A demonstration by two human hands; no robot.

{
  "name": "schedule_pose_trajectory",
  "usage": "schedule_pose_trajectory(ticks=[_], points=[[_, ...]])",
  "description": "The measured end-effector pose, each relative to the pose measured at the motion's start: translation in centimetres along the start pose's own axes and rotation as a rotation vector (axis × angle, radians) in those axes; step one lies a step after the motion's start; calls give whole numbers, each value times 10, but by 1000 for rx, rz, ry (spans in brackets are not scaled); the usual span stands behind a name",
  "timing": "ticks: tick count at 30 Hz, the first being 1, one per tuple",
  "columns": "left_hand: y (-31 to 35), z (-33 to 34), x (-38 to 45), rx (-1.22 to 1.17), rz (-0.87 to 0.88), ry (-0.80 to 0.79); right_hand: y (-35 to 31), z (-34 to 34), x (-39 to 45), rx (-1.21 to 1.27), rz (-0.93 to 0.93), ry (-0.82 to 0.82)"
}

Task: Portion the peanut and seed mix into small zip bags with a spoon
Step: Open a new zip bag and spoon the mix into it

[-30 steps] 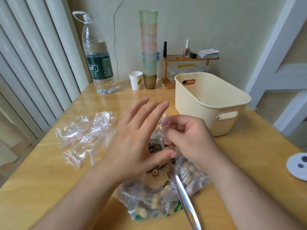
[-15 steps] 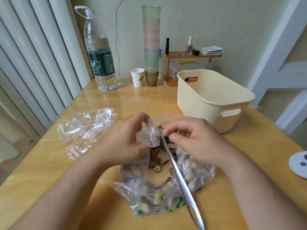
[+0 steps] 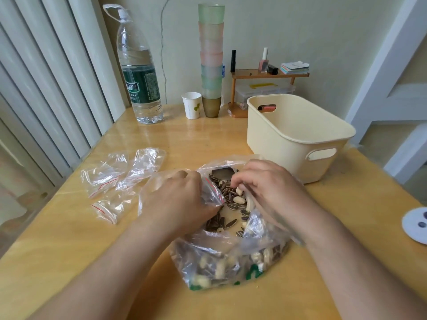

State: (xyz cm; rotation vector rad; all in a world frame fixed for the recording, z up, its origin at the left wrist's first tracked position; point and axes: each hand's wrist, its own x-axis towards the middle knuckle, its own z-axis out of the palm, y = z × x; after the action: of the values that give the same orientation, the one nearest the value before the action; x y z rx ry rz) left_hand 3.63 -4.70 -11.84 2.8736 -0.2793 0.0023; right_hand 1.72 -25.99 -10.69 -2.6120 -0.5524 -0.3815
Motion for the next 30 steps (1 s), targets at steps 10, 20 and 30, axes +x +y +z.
schedule_pose_trajectory(ticks=[10, 20, 30], points=[[-20, -23, 10, -191, 72, 488, 5, 10, 3, -21, -80, 248], [11, -38, -18, -350, 184, 811, 8, 0, 6, -148, -273, 673], [-4, -28, -6, -319, 255, 535, -5, 7, 3, 125, -96, 404]])
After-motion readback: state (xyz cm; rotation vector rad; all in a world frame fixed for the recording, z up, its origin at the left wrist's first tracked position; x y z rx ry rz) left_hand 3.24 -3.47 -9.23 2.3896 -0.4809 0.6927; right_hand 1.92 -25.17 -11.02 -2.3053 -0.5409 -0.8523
